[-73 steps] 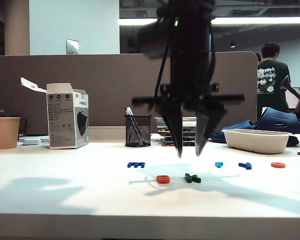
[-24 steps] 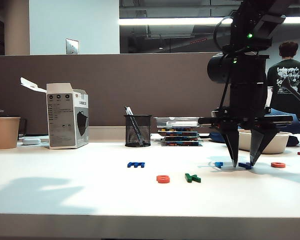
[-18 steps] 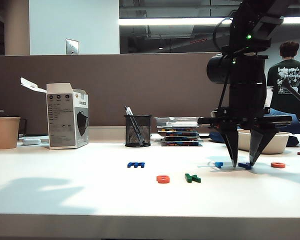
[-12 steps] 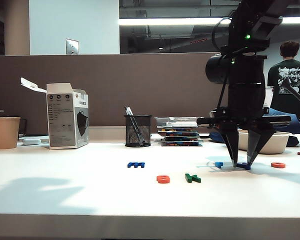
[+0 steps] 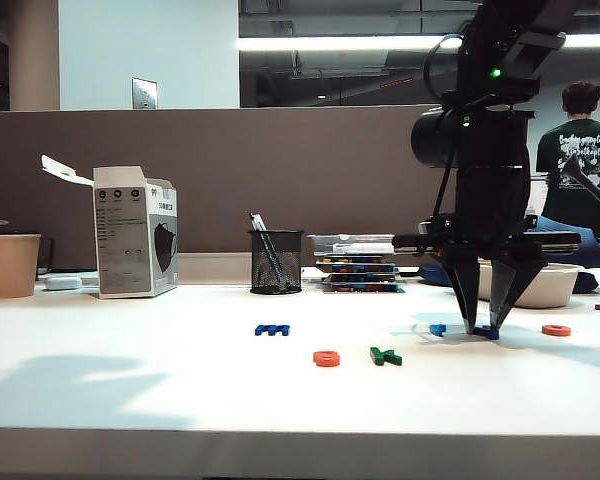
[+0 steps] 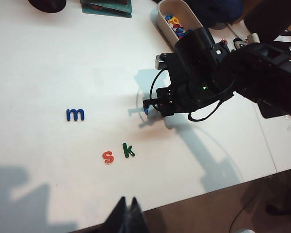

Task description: Select the appropriate letters from the row of letter magnets placed on the table to arrange into the word "sky".

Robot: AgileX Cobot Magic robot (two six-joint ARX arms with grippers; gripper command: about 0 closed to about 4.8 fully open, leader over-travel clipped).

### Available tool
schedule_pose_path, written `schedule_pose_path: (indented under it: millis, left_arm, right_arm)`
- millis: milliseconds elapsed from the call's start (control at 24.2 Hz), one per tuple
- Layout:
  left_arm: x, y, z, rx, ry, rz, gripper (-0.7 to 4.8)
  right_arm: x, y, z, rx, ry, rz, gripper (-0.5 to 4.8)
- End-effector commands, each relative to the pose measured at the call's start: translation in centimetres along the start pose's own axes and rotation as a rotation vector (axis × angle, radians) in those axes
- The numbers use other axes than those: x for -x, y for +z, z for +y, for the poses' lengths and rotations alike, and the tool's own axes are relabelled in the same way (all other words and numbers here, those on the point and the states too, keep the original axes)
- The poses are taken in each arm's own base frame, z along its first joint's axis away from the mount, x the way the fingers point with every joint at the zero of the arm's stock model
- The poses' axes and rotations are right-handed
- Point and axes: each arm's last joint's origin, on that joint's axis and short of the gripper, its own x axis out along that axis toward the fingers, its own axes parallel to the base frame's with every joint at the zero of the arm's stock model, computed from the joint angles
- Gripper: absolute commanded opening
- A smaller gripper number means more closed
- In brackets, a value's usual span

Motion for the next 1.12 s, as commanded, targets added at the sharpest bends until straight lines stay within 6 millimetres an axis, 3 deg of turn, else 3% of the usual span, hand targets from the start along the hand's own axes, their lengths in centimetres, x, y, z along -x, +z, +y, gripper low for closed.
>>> schedule_pose_path:
  millis: [41, 289, 744, 1116]
  left_arm:
    - [0.2, 0.1, 0.0, -0.001, -0.004, -0.010, -0.05]
    - [0.2, 0.1, 0.0, -0.001, -0.004, -0.010, -0.05]
    - [0.2, 0.1, 0.0, -0.001, -0.004, -0.010, -0.05]
    - [0.2, 0.1, 0.0, -0.001, -0.004, -0.010, -0.05]
  right_arm:
    - [-1.3, -1.0, -0.3, 0.007, -0.045, 0.103, 0.93]
    - [-1.2, -1.4, 0.0, 0.016, -0.037, 0.136, 0.93]
    - [-0.6, -2.6, 2.5, 0.074, 0.007, 0.162, 0.94]
    - [-0.9, -4.5, 3.8, 0.079, 0.044, 0.192, 0.94]
